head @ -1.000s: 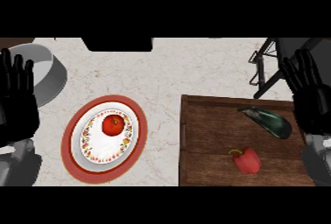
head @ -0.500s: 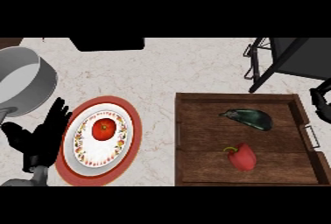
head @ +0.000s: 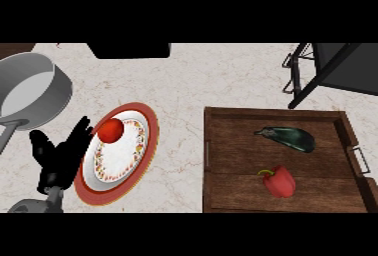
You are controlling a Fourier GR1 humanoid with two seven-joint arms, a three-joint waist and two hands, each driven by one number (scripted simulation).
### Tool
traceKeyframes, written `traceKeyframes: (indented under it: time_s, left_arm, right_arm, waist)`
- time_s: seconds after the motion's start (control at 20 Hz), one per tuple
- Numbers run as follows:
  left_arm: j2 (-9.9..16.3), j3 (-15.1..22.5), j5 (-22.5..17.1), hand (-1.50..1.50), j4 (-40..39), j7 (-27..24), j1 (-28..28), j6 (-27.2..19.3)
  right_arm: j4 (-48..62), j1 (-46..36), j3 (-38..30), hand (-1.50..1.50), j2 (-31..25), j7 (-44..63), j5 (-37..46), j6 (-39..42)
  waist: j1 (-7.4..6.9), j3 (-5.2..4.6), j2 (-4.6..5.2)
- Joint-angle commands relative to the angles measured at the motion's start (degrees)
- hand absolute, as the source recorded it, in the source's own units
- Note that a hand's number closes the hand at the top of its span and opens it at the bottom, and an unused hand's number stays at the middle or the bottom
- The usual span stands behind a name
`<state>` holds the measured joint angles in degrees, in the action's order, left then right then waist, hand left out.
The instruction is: Pick the bell pepper from the tray and place it in the tiered shelf
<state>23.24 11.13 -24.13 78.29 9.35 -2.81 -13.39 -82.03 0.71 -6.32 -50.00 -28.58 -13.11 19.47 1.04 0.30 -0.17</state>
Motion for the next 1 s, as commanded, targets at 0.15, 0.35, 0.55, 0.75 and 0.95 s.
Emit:
traceKeyframes:
  time_s: [0.15,0.35,0.55,0.75,0.95]
  left_arm:
    - [-0.99,0.57,0.98,0.0,-0.94,2.28,1.47,0.23]
    - [-0.4,-0.1,1.17,0.0,-1.06,2.57,1.39,1.35]
    - [-1.28,0.2,1.15,0.0,1.71,3.61,2.88,0.71]
    - [-0.14,-1.24,0.88,0.0,0.46,4.82,0.91,2.69]
    - [-2.62,-0.18,2.89,0.0,-1.92,4.57,-2.53,1.55]
  right_arm:
    - [-10.87,7.67,-3.18,-1.5,-8.59,1.38,-0.35,10.02]
    - [-24.16,11.82,-2.72,-1.5,-8.71,11.95,2.11,6.35]
    - [-36.02,14.32,-3.36,-1.5,-7.19,26.46,1.97,0.99]
    - [-43.03,10.52,2.1,-1.5,-2.67,39.9,6.43,-6.02]
    - [-46.36,6.89,10.78,-1.5,-0.12,50.01,17.21,-10.43]
  waist:
    - [0.33,-0.37,-0.1]
    - [0.53,-0.42,-0.17]
    - [0.42,-0.44,-0.28]
    - [-0.88,-0.39,0.08]
    - [-1.37,-0.38,0.32]
